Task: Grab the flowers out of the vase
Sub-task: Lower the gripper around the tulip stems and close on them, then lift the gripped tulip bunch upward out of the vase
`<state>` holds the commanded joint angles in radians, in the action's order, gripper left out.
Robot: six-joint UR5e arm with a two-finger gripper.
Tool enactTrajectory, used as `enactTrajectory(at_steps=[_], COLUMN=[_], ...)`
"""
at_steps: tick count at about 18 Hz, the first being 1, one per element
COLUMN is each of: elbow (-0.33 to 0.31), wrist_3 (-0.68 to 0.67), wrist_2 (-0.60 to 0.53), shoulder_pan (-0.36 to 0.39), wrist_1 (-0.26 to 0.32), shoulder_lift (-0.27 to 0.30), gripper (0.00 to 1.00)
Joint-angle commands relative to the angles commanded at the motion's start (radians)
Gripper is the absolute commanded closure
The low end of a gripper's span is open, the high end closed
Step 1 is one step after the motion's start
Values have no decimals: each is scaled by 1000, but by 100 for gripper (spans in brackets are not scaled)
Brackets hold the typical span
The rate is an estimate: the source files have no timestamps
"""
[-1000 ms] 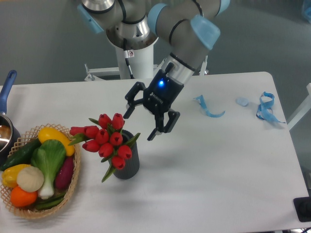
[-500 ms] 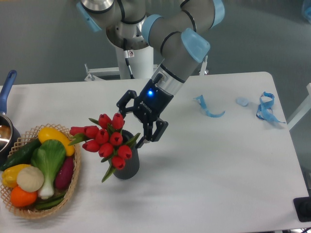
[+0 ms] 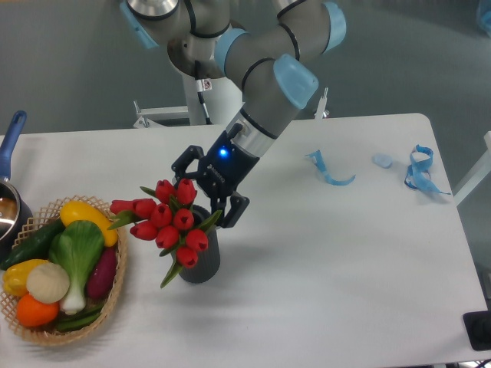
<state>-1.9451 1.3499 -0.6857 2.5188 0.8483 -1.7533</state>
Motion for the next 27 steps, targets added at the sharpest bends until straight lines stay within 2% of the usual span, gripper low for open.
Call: enactTrajectory(at_steps=[5, 6, 8, 10, 14, 20, 24, 27], elbow=[0, 2, 2, 2, 0, 0, 3, 18], wrist_3=[-2, -2, -5, -6, -5, -8, -24, -48], wrist_2=[0, 0, 0, 0, 0, 2, 3, 5], shoulder_pan=[-2, -2, -2, -2, -2, 0, 0, 3], wrist_1=[-2, -2, 0, 0, -2, 2, 3, 3], shoulder_lift=[-6, -6, -6, -6, -5, -2, 0, 0], gripper=[0, 5, 33, 42, 54, 65, 77, 77])
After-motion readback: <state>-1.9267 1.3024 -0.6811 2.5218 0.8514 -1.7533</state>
